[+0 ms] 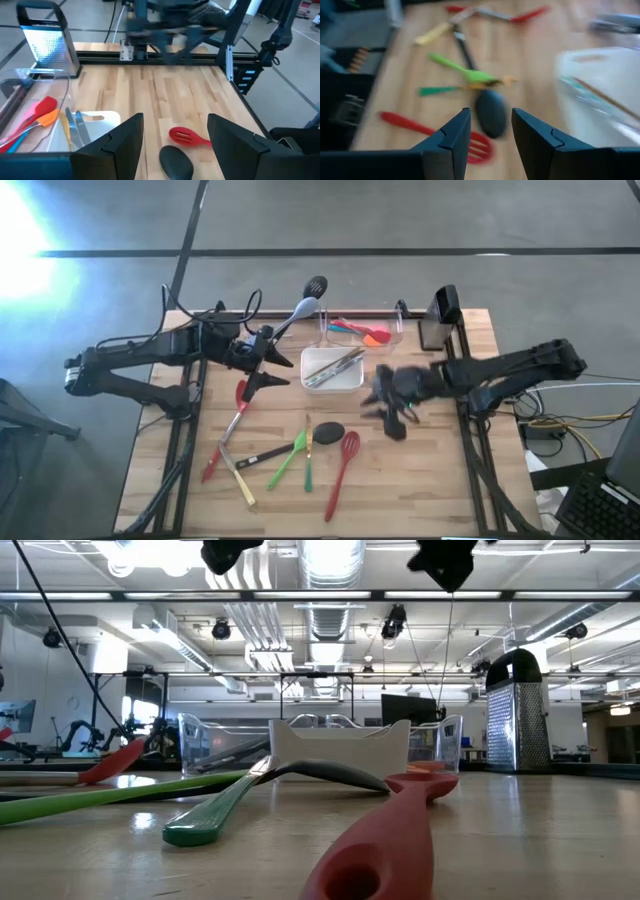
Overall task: Pick & Place Kitchen Items
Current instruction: Put the red serving spoon into the left transparent bin
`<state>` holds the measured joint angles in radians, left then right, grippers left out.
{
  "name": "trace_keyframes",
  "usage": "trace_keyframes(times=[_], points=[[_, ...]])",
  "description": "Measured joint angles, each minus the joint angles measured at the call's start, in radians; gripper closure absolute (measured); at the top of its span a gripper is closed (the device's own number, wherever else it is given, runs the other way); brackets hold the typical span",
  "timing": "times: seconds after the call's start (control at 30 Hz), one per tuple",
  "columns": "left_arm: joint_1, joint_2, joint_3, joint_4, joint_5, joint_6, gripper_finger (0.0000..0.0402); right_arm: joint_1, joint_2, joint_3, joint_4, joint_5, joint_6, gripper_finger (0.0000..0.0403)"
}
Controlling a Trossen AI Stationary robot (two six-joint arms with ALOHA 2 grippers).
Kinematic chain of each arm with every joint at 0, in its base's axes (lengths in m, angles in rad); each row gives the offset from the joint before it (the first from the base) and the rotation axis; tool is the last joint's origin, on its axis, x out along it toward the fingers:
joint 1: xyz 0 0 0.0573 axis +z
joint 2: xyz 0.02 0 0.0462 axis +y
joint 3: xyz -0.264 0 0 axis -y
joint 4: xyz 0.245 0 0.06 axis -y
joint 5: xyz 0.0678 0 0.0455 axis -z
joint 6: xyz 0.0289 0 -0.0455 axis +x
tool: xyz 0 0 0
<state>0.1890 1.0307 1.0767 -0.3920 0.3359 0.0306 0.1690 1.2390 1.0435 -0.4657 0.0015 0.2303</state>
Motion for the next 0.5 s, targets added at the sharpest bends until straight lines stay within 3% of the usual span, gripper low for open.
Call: trace_keyframes(times=[0.2, 0.5], points=[[0.0, -0.006, 0.0, -0.001, -0.04, -0.021, 0.0177, 0.143, 0.112, 0.0, 0.07, 0.045, -0.043, 0.0263], [0.016, -0.059, 0.001, -0.092, -0.053, -0.058, 0.0177, 0.201, 0.383, 0.059, 0.092, 0.076, -0.127, 0.0271]])
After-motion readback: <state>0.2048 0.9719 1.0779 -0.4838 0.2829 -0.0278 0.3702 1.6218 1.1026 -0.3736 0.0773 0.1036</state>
